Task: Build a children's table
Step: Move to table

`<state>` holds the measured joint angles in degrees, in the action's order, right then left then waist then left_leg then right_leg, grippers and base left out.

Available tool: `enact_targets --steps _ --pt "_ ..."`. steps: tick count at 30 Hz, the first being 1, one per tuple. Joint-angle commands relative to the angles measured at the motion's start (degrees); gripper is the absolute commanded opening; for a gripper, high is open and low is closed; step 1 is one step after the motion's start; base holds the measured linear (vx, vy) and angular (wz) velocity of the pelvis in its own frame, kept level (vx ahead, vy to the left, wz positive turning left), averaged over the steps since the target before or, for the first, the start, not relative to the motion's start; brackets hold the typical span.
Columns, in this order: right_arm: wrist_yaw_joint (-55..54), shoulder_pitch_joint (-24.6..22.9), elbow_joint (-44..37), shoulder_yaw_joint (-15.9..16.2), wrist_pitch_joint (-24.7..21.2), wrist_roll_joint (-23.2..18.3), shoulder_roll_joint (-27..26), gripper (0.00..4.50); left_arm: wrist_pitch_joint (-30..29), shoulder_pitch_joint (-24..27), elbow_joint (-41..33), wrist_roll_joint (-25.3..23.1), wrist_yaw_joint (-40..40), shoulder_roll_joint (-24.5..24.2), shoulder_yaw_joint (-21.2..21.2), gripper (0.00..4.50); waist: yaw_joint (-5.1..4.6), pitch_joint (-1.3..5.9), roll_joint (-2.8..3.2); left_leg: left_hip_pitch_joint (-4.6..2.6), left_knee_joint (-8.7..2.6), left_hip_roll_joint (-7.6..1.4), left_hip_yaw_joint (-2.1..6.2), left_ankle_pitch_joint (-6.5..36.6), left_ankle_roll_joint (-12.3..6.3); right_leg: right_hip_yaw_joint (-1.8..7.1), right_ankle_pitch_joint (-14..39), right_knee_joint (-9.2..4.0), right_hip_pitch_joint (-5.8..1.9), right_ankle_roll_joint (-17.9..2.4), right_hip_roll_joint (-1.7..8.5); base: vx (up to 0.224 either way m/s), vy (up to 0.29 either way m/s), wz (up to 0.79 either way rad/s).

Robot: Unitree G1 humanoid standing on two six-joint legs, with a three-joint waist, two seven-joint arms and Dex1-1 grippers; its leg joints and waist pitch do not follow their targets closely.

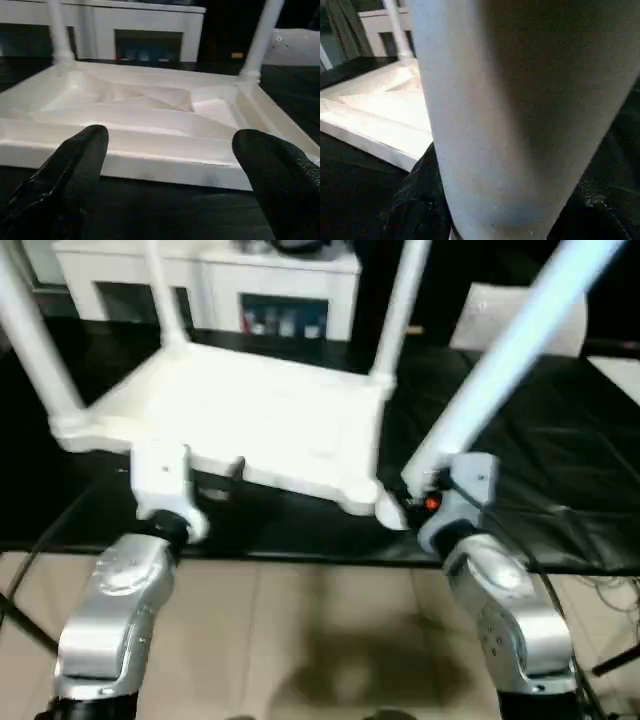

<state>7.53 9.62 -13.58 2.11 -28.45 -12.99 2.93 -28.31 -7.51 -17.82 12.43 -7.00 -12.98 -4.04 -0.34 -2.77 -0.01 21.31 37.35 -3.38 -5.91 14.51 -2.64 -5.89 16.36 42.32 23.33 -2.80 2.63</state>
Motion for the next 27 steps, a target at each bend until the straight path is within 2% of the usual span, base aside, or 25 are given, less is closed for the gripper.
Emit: enact_targets --steps 1,2,3,4,6,7,8,10,11,12,13,14,15,16,17,18,19,20,21,22,23,24,25,26,27 --pt "-0.07 -0.41 -1.13 -1.66 0.69 -0.75 0.63 1.89 -0.2 0.57 -1.01 -0.31 -0.14 0.79 1.41 4.5 0.08 3.05 -0.79 -2.78 -8.12 -9.43 5.08 5.1 -6.86 4.8 -1.92 -6.01 -1.28 -1.43 5.82 -0.069 0.187 -0.02" --pt "0.18 -0.99 -1.53 -1.76 1.18 -1.14 0.56 1.89 0.51 1.26 -1.37 -0.32 -0.59 0.79 1.74 4.5 0.7 3.09 -0.68 -0.57 -6.09 -9.17 5.28 7.1 -3.26 7.73 -2.23 -8.17 -3.07 -5.57 10.8 -0.069 0.187 -0.02" --pt "0.22 -1.05 -1.58 -1.77 1.24 -1.19 0.55 1.89 0.6 1.33 -1.41 -0.29 -0.65 0.8 1.77 4.5 2.07 2.59 -0.81 0.25 -1.59 -8.94 4.29 7.79 2.62 10.43 -0.2 -11.37 -4.61 -11.98 15.97 -0.083 0.182 0.04" --pt "0.38 -1.35 -1.8 -1.77 1.56 -1.37 0.45 1.89 1.09 1.71 -1.59 -0.1 -1.0 0.82 1.87 4.5 2.61 2.43 0.03 -0.1 -0.66 -10.1 5.23 7.42 4.59 10.31 1.99 -11.72 -5.01 -13.03 16.59 -0.087 0.193 0.04" --pt "-0.05 -1.78 -1.46 -2.08 3.7 -0.58 0.13 1.89 2.39 2.54 -2.02 0.31 -2.15 0.68 2.44 4.5 0.97 1.28 2.48 -0.65 -6.12 -12.4 7.6 21.83 12.48 7.03 6.19 -8.74 -3.51 -8.94 8.62 -0.08 0.181 0.02" --pt "-0.38 -1.85 -1.22 -2.11 4.03 -0.05 0.13 1.89 2.75 2.71 -1.98 0.26 -2.15 0.72 2.46 4.5 -0.39 1.37 3.45 -0.17 -12.33 -8.77 5.78 38.95 24.34 2.38 -0.11 -3.31 -2.53 -1.34 2.28 -0.072 0.149 0.07" --pt "-0.85 -1.99 -1.0 -2.22 3.76 0.39 0.04 1.89 3.32 3.0 -1.86 -0.17 -1.95 0.8 2.35 4.5 -0.48 1.62 3.22 -0.52 -12.89 -7.83 4.74 39.79 26.35 1.56 -1.68 -3.3 -2.35 -1.01 1.94 -0.072 0.149 0.07" --pt "-0.76 -2.11 -1.06 -2.45 2.56 -0.3 -0.24 1.89 3.55 3.24 -1.53 -0.81 -1.62 0.8 2.15 4.5 -0.36 2.48 1.94 -1.55 -11.57 -6.33 2.67 34.03 25.89 2.64 -0.97 -5.97 -1.99 -1.82 4.32 -0.061 0.087 0.22" --pt "-0.38 -2.2 -1.21 -2.43 1.96 -0.85 -0.3 1.89 3.63 3.38 -1.39 -1.38 -1.47 0.64 2.22 4.5 0.19 2.4 1.58 -1.43 -8.36 -6.83 3.24 29.5 22.68 5.3 2.8 -8.88 -2.2 -3.89 9.24 -0.055 0.054 0.21" --pt "-0.22 -2.23 -1.28 -2.4 1.83 -1.03 -0.33 1.89 3.66 3.45 -1.38 -1.53 -1.49 0.56 2.3 4.5 1.14 1.76 0.56 -1.37 -1.52 -8.94 6.07 18.98 14.49 9.5 6.9 -13.18 -2.99 -6.91 17.2 0.0 0.0 0.0" --pt "0.33 -2.32 -1.57 -2.2 1.56 -1.58 -0.4 1.89 3.75 3.7 -1.4 -1.91 -1.7 0.29 2.69 4.5 1.33 1.4 0.64 -1.06 1.58 -9.8 7.42 11.82 11.25 10.1 9.13 -14.61 -4.08 -7.63 19.84 -0.047 0.066 -0.01" --pt "0.76 -2.41 -1.82 -2.02 1.41 -2.0 -0.42 1.89 3.85 3.93 -1.46 -2.21 -1.88 0.06 3.06 4.5 0.48 -0.62 1.92 -2.94 6.3 -10.91 11.14 12.92 11.38 7.68 21.23 -16.33 -3.08 -6.11 20.08 -0.047 0.066 -0.01" --pt "0.76 -2.41 -1.82 -2.02 1.41 -2.0 -0.42 1.89 3.85 3.93 -1.46 -2.21 -1.88 0.06 3.06 4.5 -0.85 -1.16 2.83 -3.68 5.35 -11.12 12.81 22.23 13.48 4.84 26.24 -15.26 -3.65 -4.32 17.17 -0.027 0.128 -0.11" --pt "1.31 -2.44 -2.11 -1.66 1.37 -2.29 -0.36 1.89 4.24 4.34 -1.96 -2.26 -2.6 -0.07 4.16 4.5 -3.63 -2.88 5.5 0.31 -10.09 -8.67 12.2 62.29 22.47 -0.81 20.86 -3.3 -5.11 1.26 4.68 -0.036 0.155 -0.16" --pt "1.38 -2.43 -2.1 -1.68 1.39 -2.41 -0.42 1.89 4.34 4.4 -2.07 -2.31 -2.62 -0.04 4.4 4.5 -0.47 -2.81 5.57 7.19 -18.53 -1.03 5.05 73.59 29.59 -4.58 8.51 4.4 -11.56 1.07 -1.92 -0.036 0.155 -0.16" --pt "1.4 -2.43 -2.07 -1.66 1.42 -2.39 -0.41 1.89 4.72 4.43 -2.08 -2.45 -2.65 0.0 4.63 4.5 1.73 -1.5 4.07 9.75 -18.97 2.31 -0.87 58.64 30.7 -5.63 17.19 4.58 -15.79 -2.66 -2.33 -0.096 0.132 0.03" --pt "1.4 -2.43 -2.07 -1.66 1.42 -2.39 -0.41 1.89 4.72 4.43 -2.08 -2.45 -2.65 0.0 4.63 4.5 1.24 1.58 2.21 7.67 -12.98 0.86 -3.21 40.61 33.2 -2.59 28.0 2.21 -14.63 -6.05 2.26 0.008 -0.036 0.28" --pt "1.49 -2.63 -2.07 -1.49 1.66 -2.11 -0.15 1.89 4.72 4.57 -2.14 -2.32 -2.85 0.18 5.01 4.5 -2.54 4.63 -2.78 -6.68 15.36 -3.99 1.66 11.76 18.11 3.06 51.26 -11.67 0.2 -6.44 16.5 0.008 -0.036 0.28" --pt "1.56 -2.71 -2.03 -1.39 1.77 -1.99 -0.03 1.89 4.76 4.63 -2.12 -2.36 -2.88 0.22 5.13 4.5 -2.37 2.77 -0.79 0.39 12.98 -4.17 4.18 8.84 8.06 8.26 50.54 -16.13 -7.24 -13.55 17.23 0.267 -0.15 0.05" --pt "1.54 -2.85 -2.02 -1.39 2.13 -1.81 0.01 1.89 4.72 4.61 -2.05 -2.44 -2.98 0.16 5.33 4.5 1.83 -0.75 1.4 7.31 12.0 -3.79 4.26 4.95 4.38 6.76 40.39 -14.36 -14.54 -17.23 15.44 0.207 -0.016 -0.02" --pt "1.49 -2.95 -2.06 -1.52 2.33 -1.81 0.0 1.89 4.82 4.53 -1.92 -2.71 -2.99 0.1 5.49 4.5 1.01 0.11 1.55 2.71 8.05 -7.86 6.35 7.85 7.25 3.88 29.94 -11.09 -12.49 -14.64 10.68 0.207 -0.016 -0.02" --pt "1.49 -3.13 -2.21 -1.56 2.46 -1.56 0.28 1.89 4.9 4.39 -1.72 -2.95 -2.96 0.2 5.67 4.5 -0.17 1.0 2.75 -0.82 1.52 -9.6 8.0 11.8 9.36 0.61 23.62 -6.88 -11.41 -10.68 4.82 0.048 0.109 0.14" --pt "1.54 -3.16 -2.29 -1.57 2.38 -1.48 0.42 1.89 4.95 4.36 -1.66 -3.09 -2.95 0.31 5.68 4.5 -4.05 1.59 4.51 -7.86 -6.33 -9.63 14.62 6.08 8.24 -0.84 11.78 3.41 -2.85 -0.37 -1.64 0.087 0.098 0.02" --pt "1.52 -3.14 -2.39 -1.71 2.27 -1.55 0.45 1.89 4.9 4.11 -1.51 -3.29 -2.27 0.73 5.32 4.5 -3.19 3.2 4.27 -11.54 -3.2 -9.67 14.15 -9.07 2.6 0.44 8.45 3.88 0.92 6.1 -0.71 0.087 0.098 0.02" --pt "1.53 -3.14 -2.45 -1.83 2.14 -1.64 0.41 1.89 5.06 4.0 -1.39 -3.01 -1.86 1.21 4.88 4.5 -3.42 3.24 4.26 -11.39 -2.65 -9.57 13.51 -19.91 1.15 0.74 5.28 4.18 1.95 8.12 -0.07 0.107 0.046 0.01"
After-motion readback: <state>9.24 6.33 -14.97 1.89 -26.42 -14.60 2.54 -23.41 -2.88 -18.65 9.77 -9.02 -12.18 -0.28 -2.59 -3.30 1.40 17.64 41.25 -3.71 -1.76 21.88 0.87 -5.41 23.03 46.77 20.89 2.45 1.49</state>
